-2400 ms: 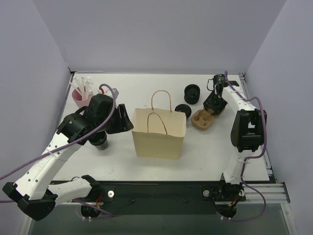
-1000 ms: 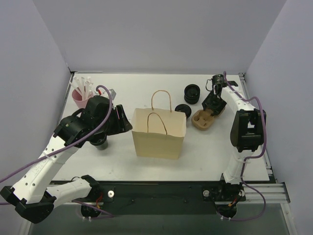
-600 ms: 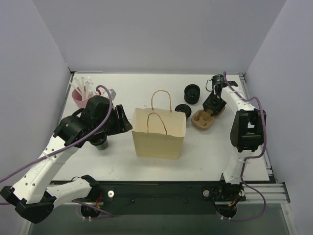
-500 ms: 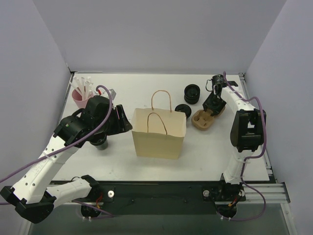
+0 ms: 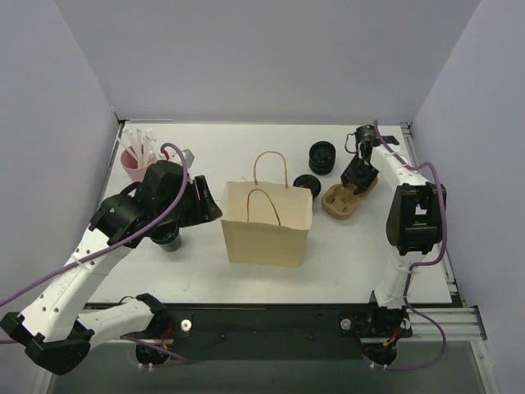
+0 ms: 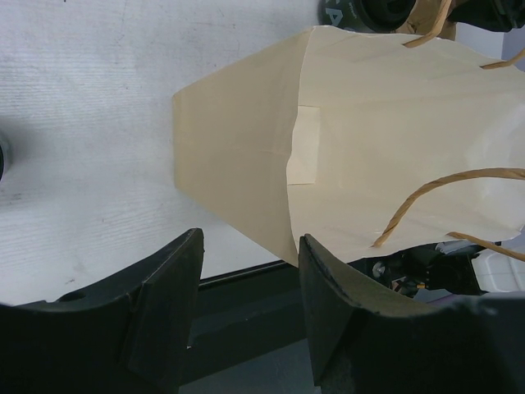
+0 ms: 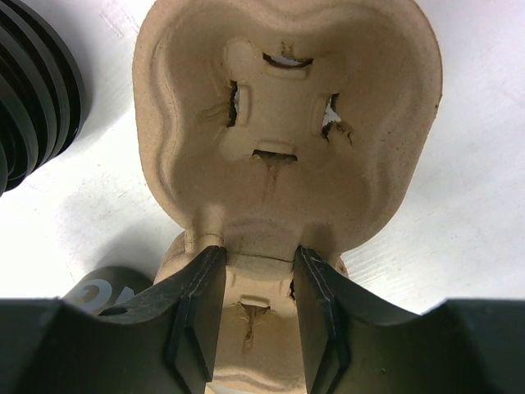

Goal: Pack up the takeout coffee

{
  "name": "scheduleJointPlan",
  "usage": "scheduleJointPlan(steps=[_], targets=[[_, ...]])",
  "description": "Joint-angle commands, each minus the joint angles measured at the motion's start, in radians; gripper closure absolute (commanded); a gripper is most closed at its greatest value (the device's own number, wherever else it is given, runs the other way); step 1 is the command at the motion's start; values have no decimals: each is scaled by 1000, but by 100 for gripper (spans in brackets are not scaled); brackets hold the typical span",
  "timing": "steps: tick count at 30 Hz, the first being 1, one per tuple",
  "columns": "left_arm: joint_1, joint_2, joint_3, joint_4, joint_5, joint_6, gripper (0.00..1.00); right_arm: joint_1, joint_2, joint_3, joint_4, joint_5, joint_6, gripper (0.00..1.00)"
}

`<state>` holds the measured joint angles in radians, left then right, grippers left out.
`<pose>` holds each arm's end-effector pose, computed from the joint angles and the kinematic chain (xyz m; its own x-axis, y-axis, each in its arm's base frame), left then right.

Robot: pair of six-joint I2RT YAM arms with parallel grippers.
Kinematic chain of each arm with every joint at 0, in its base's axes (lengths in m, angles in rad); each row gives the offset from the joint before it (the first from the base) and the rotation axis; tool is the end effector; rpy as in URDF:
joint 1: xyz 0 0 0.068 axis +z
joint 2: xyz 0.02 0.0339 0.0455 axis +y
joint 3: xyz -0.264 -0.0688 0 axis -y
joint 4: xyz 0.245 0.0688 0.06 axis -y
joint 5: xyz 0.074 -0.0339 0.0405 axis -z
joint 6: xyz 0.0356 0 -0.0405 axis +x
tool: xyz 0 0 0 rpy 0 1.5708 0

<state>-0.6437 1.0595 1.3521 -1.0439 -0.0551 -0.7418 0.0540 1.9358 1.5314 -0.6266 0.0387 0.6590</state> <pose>0.1517 -0.1114 0.3971 -0.7856 -0.2539 -0.5642 0.0492 0.8834 -0.4660 0.4189 0.0213 0.2249 -0.6981 0.5750 -0.4267 0.4976 0.8181 0.2885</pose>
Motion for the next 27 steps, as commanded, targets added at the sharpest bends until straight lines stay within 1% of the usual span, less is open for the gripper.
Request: scheduleJointPlan(steps=[1,11,23,27], targets=[[7,-26,2,1,-2,-5,40,3,9,24,-50,32,-33,72],[7,-46,-14,13,3,-14,40,7,-83,16,-53,33,-52,74],[7,-62,-19,15,11,-16,40,6,-135,30,-84,53,-78,74],[7,-64,-15,13,11,-18,40,4,-162,45,-105,47,-113,74]])
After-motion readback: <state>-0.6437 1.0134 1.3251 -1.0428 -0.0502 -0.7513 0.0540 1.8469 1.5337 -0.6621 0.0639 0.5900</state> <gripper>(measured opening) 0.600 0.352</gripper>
